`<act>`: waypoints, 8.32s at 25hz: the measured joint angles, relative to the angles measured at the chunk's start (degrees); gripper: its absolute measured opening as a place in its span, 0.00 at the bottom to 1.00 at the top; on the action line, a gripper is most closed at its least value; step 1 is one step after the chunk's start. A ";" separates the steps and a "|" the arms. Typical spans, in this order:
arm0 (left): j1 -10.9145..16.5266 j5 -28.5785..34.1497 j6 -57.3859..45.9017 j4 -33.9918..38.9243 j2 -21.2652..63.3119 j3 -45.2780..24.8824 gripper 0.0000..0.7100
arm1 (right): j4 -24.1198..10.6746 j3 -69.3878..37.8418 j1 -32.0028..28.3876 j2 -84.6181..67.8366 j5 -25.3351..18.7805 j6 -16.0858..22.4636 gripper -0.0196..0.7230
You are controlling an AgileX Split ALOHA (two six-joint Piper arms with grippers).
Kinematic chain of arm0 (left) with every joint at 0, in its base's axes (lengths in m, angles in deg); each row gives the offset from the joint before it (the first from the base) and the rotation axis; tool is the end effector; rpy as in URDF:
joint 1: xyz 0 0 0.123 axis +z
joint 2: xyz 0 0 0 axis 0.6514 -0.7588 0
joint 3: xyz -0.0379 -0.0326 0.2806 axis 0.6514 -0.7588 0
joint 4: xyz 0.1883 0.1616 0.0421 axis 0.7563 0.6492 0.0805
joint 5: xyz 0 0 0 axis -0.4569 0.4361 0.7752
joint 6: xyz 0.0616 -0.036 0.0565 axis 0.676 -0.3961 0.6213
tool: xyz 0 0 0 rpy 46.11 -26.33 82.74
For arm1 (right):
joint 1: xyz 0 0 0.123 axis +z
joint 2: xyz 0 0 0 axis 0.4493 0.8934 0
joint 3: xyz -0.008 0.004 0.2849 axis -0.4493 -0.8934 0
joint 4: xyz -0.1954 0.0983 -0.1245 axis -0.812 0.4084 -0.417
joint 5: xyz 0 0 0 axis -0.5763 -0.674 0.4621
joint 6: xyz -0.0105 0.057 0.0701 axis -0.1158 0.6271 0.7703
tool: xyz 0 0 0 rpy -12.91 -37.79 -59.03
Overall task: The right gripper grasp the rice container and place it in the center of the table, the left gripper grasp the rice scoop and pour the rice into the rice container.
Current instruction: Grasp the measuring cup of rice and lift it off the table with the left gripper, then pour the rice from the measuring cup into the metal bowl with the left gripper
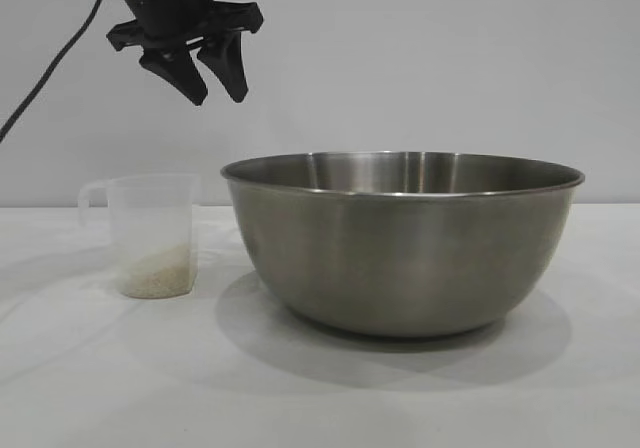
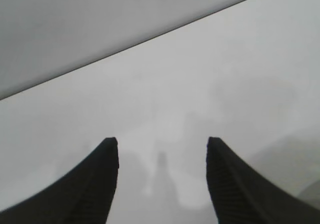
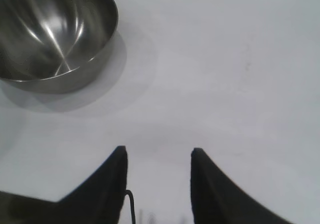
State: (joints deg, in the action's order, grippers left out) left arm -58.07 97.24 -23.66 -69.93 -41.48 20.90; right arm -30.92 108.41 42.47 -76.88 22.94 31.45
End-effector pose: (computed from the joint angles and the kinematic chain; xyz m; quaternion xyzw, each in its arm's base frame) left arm 0.4397 -0.1512 0.2609 0.1806 0.8854 -0.1184 0.4116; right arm 0.0010 -0.0003 0.2703 -0.1135 0.8816 0.0640 0.4536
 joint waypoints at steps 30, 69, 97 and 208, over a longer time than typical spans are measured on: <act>-7.82 -35.52 4.16 8.40 30.26 -51.82 0.48 | -0.12 -0.47 0.00 0.00 0.11 0.00 0.41; -7.82 -90.07 -20.43 13.49 4.22 -81.50 0.33 | -0.21 -0.47 0.00 0.00 0.11 0.00 0.41; -7.82 -90.56 -20.47 8.89 -4.69 -69.60 0.33 | -0.21 -0.47 0.00 0.00 0.11 0.00 0.41; -7.82 -76.10 60.26 75.51 11.73 -41.37 0.00 | -0.21 -0.47 0.00 0.00 0.11 0.00 0.41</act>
State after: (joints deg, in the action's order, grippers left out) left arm -65.89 21.14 36.60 5.58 -29.75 -20.47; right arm -31.14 107.95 42.47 -76.88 23.05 31.45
